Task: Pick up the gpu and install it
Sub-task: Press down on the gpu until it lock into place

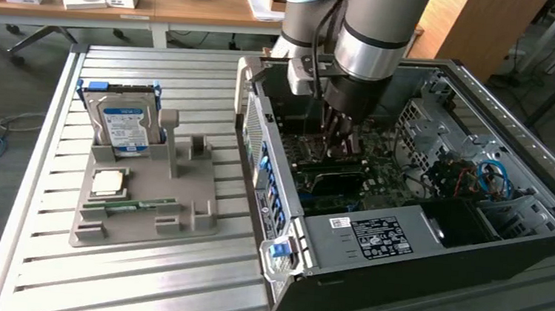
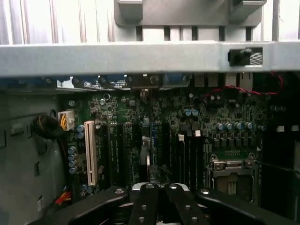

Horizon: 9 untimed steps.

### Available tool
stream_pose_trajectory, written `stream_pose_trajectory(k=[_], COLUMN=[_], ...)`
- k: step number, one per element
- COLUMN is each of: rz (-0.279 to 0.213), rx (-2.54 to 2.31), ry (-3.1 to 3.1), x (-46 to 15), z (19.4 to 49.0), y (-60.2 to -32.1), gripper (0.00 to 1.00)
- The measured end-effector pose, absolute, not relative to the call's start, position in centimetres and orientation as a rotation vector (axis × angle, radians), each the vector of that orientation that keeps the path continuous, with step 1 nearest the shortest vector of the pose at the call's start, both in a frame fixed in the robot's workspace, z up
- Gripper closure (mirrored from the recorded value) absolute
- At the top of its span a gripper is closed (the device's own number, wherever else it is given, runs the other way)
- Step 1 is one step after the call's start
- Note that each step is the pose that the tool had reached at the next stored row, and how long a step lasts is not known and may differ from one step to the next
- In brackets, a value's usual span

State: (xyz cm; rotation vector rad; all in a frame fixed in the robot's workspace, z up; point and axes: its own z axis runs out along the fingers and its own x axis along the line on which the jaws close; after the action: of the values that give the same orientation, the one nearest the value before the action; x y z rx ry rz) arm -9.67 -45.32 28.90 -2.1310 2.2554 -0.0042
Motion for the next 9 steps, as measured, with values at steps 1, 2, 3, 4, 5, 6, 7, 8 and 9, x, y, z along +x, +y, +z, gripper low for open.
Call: stream_pose_trajectory(k=[1, 2, 3, 4, 5, 6, 7, 8, 9], rz=[-0.004, -0.004, -0.004, -0.004, -0.004, -0.004, -0.004, -0.004, -0.004], rx=[-2.130, -2.130, -2.129, -2.129, -2.129, -2.129, -2.129, -2.129, -2.129], ry=[2.256, 2.257, 2.257, 2.257, 2.257, 2.257, 2.257, 2.257, 2.257], x=[-9.4, -9.1, -8.8, -8.6, -8.4, -8.4, -8.4, -8.4, -8.4], z=[28.9, 28.9, 28.9, 28.9, 28.9, 28.9, 28.9, 28.9, 28.9], y=[-45.3, -45.3, -45.3, -45.3, -45.3, -45.3, -45.3, -45.3, -45.3], gripper=[0.89, 0.89, 0.89, 0.89, 0.89, 0.89, 0.89, 0.89, 0.89])
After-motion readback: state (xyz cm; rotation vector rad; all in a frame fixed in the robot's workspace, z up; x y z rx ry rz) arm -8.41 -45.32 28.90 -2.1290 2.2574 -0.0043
